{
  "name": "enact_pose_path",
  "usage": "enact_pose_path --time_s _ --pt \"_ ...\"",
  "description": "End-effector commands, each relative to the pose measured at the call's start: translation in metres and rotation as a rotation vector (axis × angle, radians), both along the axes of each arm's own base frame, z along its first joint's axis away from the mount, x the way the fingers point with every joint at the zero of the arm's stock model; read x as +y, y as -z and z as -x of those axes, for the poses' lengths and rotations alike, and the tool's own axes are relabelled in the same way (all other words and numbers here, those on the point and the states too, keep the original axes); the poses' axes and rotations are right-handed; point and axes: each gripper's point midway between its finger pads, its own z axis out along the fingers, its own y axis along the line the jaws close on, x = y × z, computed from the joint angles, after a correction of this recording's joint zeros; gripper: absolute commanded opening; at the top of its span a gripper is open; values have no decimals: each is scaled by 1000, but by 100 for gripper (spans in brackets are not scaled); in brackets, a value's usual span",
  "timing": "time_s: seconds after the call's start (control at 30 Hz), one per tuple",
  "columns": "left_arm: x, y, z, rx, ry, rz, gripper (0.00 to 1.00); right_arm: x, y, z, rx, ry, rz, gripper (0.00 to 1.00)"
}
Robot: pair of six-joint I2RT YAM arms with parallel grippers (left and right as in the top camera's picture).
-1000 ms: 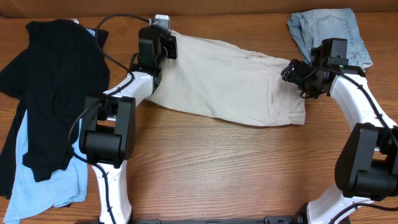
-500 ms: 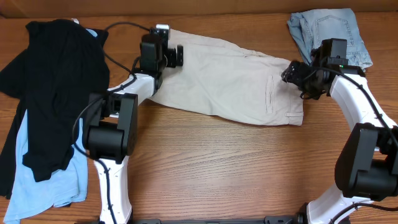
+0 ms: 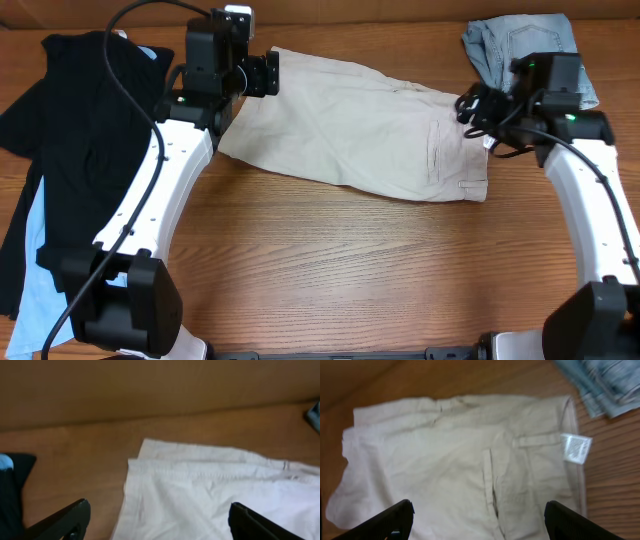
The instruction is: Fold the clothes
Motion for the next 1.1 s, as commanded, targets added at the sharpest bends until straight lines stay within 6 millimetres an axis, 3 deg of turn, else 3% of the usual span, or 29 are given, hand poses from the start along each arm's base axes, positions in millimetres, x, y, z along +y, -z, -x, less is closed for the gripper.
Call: enact_pose_path --time_s 0.0,0.2,0.33,0.53,0.77,1.0,1.07 --pt "-7 57 9 161 23 -14 87 31 33 4 83 -79 11 88" --pt "-16 109 13 271 73 -73 84 59 85 1 180 -132 96 91" --pt "-18 141 10 313 83 -91 83 59 109 -2 219 -132 123 90" --pt "-17 191 9 389 78 -109 85 56 130 -7 241 -122 147 90" --pt "-11 233 41 568 76 -134 87 60 157 15 374 -115 116 90" --pt "-3 246 77 723 77 -161 92 67 168 41 494 -116 67 89" --pt "1 248 93 789 78 -173 86 68 168 49 528 -111 61 88"
